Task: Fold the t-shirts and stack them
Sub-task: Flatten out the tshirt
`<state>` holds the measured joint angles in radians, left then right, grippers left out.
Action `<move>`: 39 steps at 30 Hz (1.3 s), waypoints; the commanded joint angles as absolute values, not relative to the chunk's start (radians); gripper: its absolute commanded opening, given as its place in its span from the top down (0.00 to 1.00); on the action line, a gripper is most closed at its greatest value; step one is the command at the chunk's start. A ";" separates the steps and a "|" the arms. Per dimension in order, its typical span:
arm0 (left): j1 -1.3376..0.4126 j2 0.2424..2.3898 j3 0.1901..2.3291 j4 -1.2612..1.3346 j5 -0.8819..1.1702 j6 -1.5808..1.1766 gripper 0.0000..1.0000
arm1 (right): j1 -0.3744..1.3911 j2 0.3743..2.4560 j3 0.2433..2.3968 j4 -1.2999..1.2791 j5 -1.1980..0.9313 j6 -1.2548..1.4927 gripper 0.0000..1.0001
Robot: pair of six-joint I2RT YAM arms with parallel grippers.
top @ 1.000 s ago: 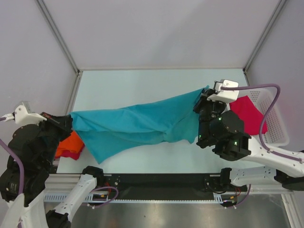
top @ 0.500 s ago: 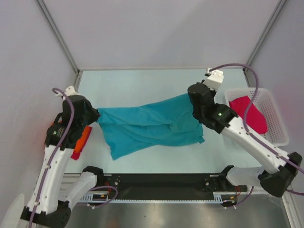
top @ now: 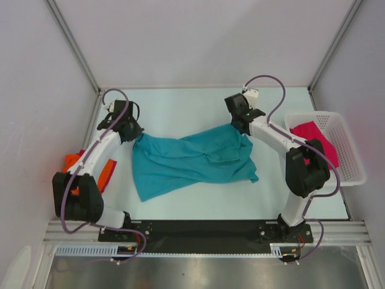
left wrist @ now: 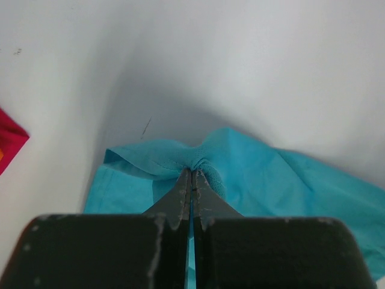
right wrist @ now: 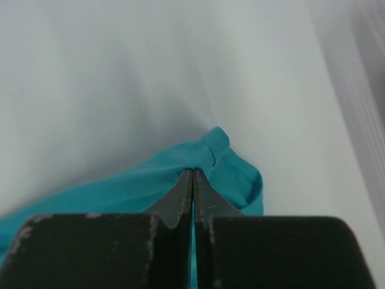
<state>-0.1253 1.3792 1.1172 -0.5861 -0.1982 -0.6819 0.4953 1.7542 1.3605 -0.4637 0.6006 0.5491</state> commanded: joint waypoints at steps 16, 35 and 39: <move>-0.009 1.715 1.410 -0.483 -0.215 -0.690 0.97 | 0.360 2.123 1.805 -0.425 0.555 0.451 0.80; -0.029 1.514 1.209 -0.471 -0.175 -0.687 0.32 | 0.465 1.864 1.527 -0.414 0.549 0.458 0.46; -0.044 1.493 1.100 -0.440 -0.166 -0.696 0.32 | 0.540 1.836 1.447 -0.419 0.538 0.494 0.47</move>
<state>-0.0246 1.5196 1.1866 -0.4789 -0.1848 -0.6815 0.4767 1.8698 1.5146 -0.4198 0.5541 0.4438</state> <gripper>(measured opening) 0.681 0.534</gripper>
